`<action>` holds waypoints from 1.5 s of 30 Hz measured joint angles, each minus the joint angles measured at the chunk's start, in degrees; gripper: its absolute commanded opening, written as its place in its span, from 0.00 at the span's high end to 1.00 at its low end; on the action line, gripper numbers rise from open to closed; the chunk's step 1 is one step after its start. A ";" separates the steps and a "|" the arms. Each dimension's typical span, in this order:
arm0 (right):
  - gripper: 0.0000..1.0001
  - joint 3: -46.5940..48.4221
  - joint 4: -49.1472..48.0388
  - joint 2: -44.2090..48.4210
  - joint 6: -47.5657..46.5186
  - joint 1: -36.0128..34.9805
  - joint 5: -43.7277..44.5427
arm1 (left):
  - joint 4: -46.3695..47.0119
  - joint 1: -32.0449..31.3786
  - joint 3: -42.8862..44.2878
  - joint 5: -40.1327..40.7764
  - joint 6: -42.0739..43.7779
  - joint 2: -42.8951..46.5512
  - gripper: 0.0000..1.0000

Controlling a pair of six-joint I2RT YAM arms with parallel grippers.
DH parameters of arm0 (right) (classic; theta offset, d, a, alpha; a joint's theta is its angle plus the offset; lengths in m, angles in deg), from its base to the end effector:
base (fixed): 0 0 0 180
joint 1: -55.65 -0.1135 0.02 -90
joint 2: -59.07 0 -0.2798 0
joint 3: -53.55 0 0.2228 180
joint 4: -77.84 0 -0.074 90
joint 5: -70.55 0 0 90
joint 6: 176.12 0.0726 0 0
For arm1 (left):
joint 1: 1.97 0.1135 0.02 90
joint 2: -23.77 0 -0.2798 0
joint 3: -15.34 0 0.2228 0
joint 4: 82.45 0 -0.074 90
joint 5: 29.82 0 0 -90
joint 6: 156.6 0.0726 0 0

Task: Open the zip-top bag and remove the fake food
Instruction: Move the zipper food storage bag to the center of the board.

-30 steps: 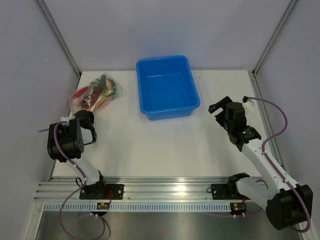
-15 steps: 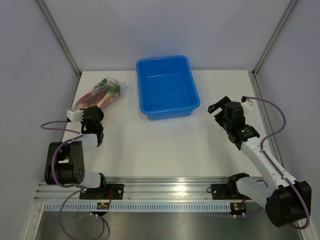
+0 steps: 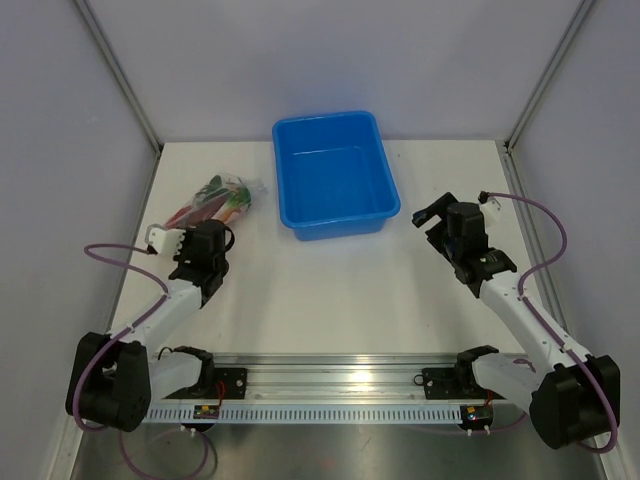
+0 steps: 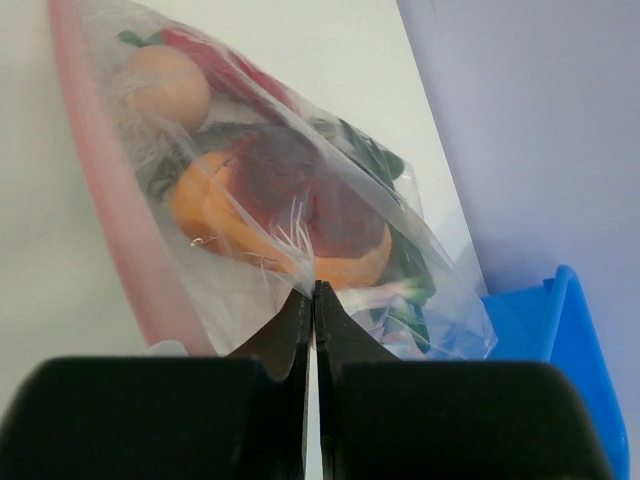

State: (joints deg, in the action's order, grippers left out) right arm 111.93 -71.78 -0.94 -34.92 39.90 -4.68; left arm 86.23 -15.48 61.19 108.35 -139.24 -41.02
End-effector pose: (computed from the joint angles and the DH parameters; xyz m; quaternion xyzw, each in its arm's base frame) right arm 0.2217 0.0433 0.2731 0.3234 0.8073 0.1714 0.4630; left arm 0.2239 0.0018 0.2326 -0.5674 0.5883 -0.0520 0.5738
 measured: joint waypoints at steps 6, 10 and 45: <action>0.01 0.00 -0.20 -0.42 0.00 0.00 -0.94 | -4.83 -6.43 0.00 2.56 -1.18 2.49 1.00; 0.01 0.00 -0.42 -1.01 -0.02 0.00 -1.44 | -7.32 -11.17 0.02 4.79 -1.40 3.87 1.00; 0.01 3.87 -12.81 -16.72 -10.49 -2.36 -21.29 | -19.19 -20.68 -2.75 2.19 8.24 22.62 1.00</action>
State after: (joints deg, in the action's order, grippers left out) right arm 115.80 -84.59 -17.66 -45.41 37.54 -25.97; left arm 67.04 -36.16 58.44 110.53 -131.00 -18.40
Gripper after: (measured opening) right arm 0.993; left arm 0.007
